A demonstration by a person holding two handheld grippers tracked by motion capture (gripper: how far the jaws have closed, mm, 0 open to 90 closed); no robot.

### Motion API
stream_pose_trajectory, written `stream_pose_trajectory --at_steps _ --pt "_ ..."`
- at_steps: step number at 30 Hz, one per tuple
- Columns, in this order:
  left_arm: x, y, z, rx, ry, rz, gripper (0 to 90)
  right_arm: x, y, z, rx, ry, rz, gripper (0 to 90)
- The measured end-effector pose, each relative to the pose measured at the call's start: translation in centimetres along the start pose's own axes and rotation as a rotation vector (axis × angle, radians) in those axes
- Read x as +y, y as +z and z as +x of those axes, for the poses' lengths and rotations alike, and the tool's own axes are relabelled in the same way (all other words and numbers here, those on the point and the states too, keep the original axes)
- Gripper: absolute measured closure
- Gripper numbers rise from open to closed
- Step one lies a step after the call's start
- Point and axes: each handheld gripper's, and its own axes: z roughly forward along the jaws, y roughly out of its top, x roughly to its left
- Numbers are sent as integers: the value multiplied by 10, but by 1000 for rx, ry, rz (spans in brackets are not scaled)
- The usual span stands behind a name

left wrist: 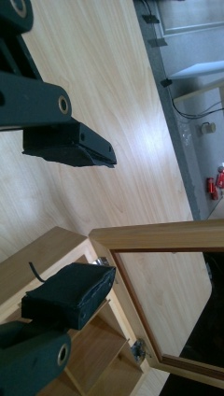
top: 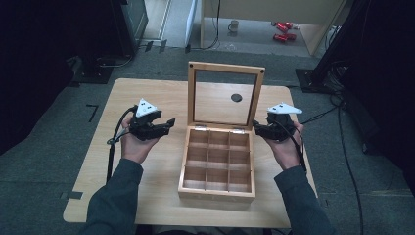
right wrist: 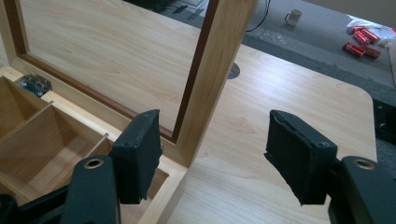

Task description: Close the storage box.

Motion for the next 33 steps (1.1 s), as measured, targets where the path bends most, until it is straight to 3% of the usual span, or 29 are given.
stream_pose_trajectory --at_steps 16,22,33 --pt "23 25 -3 16 11 21 416 16 12 -6 14 37 -28 379" --pt "33 35 -6 4 8 20 413 23 15 -9 11 43 -39 387" --pt "51 59 -14 -19 24 44 401 23 31 -15 55 91 -43 411"
